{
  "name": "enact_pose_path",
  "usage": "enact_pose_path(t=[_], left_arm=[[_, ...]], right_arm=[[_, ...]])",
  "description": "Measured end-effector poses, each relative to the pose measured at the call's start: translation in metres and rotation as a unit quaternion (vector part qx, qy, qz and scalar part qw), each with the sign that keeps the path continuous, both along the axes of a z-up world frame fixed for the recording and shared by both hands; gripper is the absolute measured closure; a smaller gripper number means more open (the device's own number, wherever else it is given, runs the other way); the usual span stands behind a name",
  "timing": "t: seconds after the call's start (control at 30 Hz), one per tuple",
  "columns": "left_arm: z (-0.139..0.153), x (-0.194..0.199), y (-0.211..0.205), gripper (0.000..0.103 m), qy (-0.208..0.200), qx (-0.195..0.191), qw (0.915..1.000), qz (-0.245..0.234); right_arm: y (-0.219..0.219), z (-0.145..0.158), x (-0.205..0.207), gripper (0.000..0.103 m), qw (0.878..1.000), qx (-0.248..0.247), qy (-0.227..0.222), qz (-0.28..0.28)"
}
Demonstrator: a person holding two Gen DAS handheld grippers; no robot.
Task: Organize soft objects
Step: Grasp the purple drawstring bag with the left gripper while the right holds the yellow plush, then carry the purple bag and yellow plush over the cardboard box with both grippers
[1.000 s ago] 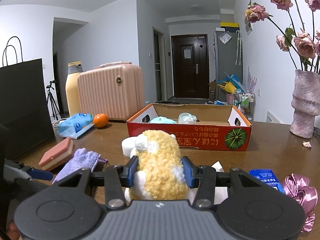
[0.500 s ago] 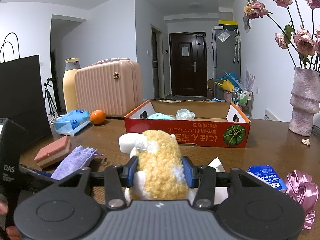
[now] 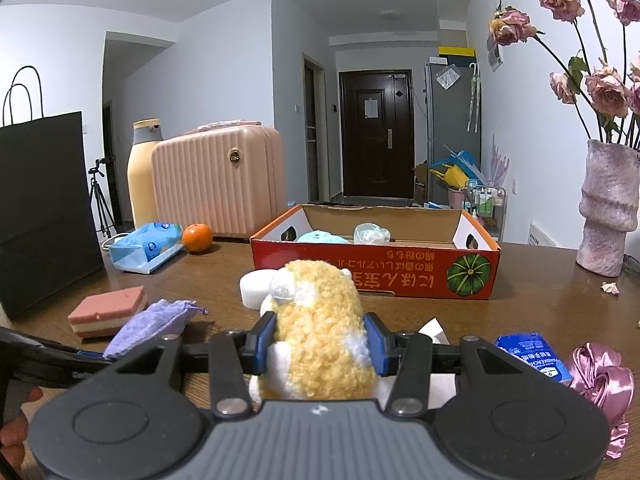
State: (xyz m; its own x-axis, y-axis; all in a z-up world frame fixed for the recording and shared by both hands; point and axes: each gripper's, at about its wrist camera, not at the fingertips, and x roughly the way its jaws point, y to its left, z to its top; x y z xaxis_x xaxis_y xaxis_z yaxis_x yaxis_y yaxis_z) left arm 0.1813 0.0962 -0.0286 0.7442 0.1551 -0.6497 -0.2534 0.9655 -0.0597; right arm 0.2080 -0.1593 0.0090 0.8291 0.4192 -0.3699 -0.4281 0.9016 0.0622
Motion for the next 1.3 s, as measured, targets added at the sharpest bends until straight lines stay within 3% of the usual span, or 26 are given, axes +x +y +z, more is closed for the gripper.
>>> enact_pose_path(t=[0.57,1.3], left_arm=[[0.027,-0.043,0.000,0.086,-0.120,-0.011,0.9924,-0.027],[0.068,-0.045,-0.032,0.086,-0.189,0.017,0.9799,-0.060]], right_arm=[[-0.003,0.008,-0.019,0.057,0.999,0.010,-0.038,-0.001],[-0.007,0.029,-0.025,0.057,0.996,0.021,-0.092,-0.010]])
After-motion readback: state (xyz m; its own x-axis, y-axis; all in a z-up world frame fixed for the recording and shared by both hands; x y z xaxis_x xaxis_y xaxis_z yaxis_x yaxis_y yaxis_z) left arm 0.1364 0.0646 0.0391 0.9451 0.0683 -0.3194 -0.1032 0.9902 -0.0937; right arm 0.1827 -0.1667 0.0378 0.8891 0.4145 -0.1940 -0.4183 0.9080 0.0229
